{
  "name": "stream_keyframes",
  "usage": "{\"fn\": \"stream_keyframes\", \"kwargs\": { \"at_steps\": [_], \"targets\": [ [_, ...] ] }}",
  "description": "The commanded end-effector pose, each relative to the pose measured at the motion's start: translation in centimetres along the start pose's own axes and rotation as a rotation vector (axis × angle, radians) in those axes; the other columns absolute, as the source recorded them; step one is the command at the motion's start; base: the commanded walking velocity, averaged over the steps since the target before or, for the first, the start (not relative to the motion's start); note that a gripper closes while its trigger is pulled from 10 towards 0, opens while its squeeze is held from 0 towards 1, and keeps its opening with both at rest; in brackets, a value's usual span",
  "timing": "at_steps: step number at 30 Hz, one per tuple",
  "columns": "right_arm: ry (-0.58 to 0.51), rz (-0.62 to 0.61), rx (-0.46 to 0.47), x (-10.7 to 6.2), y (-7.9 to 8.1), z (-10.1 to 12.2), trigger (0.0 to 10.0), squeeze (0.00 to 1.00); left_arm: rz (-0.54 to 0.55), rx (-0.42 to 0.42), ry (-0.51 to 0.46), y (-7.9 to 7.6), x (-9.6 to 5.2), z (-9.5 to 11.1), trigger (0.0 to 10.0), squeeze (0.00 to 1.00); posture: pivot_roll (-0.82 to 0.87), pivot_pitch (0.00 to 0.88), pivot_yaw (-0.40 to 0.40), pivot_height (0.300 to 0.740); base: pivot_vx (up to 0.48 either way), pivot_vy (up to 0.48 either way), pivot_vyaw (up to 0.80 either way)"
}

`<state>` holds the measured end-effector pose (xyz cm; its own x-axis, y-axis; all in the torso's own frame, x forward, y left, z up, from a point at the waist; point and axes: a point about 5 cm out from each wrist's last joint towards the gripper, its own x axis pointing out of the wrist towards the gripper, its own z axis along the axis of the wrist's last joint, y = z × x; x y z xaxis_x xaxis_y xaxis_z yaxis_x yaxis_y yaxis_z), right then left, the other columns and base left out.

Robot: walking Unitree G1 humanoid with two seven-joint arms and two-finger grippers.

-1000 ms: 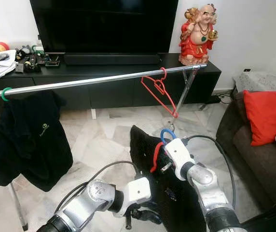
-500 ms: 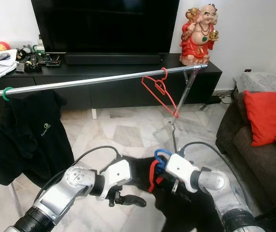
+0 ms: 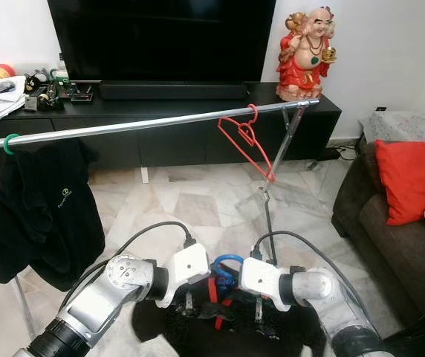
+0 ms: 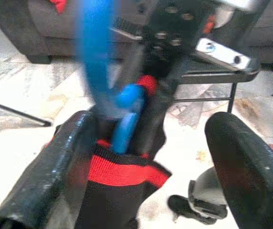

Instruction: Hang hanger

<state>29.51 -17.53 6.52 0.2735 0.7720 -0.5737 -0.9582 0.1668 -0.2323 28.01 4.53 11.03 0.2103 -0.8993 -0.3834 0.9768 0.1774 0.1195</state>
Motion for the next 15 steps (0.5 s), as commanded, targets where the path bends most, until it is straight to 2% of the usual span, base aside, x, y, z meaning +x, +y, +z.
{"fn": "stream_keyframes", "kwargs": {
  "at_steps": [1, 11, 13, 15],
  "targets": [
    [-0.018, -0.003, -0.047, -0.6, -0.4, 0.6, 0.0, 0.0, 0.021, 0.025, 0.005, 0.6, -0.3, 0.4, 10.0, 1.0, -0.08, 0.0, -0.07, 0.74, 0.0, 0.0, 0.0],
    [-0.038, 0.002, -0.059, -0.7, -0.3, 0.7, 0.0, 0.0, 0.076, 0.025, 0.071, 2.7, -3.7, -0.3, 10.0, 1.0, -0.08, 0.0, -0.069, 0.74, 0.0, 0.0, 0.0],
    [-0.037, -0.006, -0.059, -0.6, -0.4, 0.7, 0.0, 0.0, 0.069, 0.014, 0.058, 2.8, -4.0, -0.2, 10.0, 1.0, -0.08, 0.0, -0.07, 0.74, 0.0, 0.0, 0.0],
    [-0.026, -0.027, -0.063, -0.5, -0.6, 0.7, 0.0, 0.0, 0.014, 0.008, 0.02, 2.1, -4.0, 0.3, 10.0, 1.0, -0.08, 0.0, -0.07, 0.74, 0.0, 0.0, 0.0]
  ]
}}
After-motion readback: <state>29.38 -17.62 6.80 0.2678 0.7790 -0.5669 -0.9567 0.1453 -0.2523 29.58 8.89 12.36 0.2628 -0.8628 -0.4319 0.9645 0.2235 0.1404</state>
